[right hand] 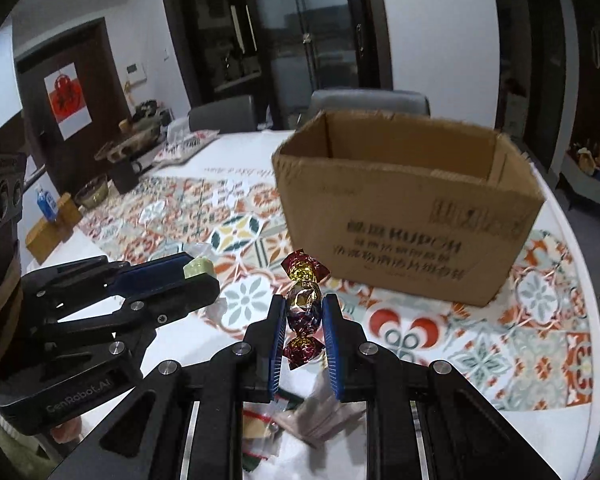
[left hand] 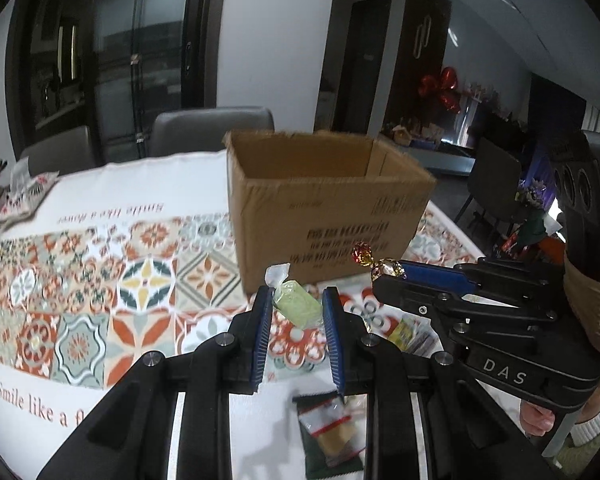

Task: Organize snacks
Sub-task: 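Carry both candies over the box and open both tools to release them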

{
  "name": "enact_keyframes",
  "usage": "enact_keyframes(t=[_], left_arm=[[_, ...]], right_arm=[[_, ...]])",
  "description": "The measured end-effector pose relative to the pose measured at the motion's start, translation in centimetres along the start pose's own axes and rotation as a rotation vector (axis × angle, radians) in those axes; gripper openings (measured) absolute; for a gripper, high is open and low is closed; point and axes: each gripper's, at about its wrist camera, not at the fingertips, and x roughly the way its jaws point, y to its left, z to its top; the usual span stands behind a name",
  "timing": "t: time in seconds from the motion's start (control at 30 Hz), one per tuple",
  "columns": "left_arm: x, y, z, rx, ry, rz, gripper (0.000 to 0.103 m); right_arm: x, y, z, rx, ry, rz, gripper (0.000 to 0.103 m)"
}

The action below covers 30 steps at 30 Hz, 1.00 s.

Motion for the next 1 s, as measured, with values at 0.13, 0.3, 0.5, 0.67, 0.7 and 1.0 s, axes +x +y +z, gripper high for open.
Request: enact_keyframes(t=[0.13,0.3,0.5,0.67,0.7,1.0], left_arm=[[-0.5,-0.7,1.8,0.018,-0.036,-0.003,0.026],[-0.9,-1.6,3.9,0.044,-0.079,-0.003,0.026],[-0.3,-2.2,6.3,0.072,-0.093,-0.008,0.026],[0.9,-2.3,8.4,0.072,-0.093,-0.017,0.026],[1.2,-2.3,8.8,0.074,-0.093,-0.016,0.026],[4.5,-1.8,12.6,0.071,-0.061,-0.021,0.026]], right_arm=[[-1.5,-0.6,1.2,0.008,-0.041,-0.017,0.02],[-2.9,-1.5,2.5,0.021,-0.08,-0.032,0.02],[-4.0,-2.6,4.3,0.025,-0.116,-0.053,0.02],[-4.6,-3.7,6.0,0.027,-0.14,-0.08,0.02],[-4.6,-4.0,6.4,0.028,-0.142,-0.085,0.02],[-3.2,-6.7,10.1,0.021,-0.127,-0.125,0.02]])
